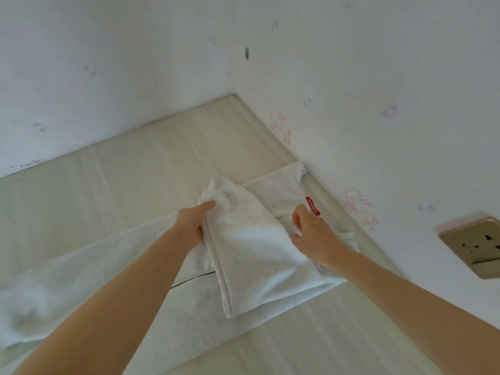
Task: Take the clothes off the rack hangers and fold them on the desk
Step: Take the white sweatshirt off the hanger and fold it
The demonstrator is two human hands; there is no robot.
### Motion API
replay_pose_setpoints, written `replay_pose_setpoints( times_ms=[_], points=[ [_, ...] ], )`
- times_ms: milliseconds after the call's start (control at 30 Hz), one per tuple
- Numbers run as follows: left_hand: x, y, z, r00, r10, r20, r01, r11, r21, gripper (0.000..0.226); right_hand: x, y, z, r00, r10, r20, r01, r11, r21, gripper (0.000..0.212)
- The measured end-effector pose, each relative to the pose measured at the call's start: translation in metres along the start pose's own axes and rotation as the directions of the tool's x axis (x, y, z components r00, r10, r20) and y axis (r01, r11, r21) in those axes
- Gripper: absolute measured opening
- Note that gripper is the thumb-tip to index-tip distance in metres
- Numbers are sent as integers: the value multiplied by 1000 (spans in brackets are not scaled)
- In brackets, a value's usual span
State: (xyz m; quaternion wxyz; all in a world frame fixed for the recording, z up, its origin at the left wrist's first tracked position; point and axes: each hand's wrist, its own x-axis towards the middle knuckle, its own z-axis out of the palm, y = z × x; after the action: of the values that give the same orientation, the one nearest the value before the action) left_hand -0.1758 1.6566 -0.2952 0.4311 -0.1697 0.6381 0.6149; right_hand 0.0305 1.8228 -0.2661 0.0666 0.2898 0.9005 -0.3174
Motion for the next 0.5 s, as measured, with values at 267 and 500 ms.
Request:
replay_pose_setpoints(
  times_ms=[267, 500],
  points=[
    [-3, 13, 2, 990, 131, -55, -133, 990, -38, 49, -1, -31, 30, 884, 112, 454, -255, 929, 267, 46],
    [-57, -46, -44, 948, 162, -275, -203, 971, -126, 55, 12, -21, 31, 825, 224, 519, -335, 933, 129, 26]
  ],
)
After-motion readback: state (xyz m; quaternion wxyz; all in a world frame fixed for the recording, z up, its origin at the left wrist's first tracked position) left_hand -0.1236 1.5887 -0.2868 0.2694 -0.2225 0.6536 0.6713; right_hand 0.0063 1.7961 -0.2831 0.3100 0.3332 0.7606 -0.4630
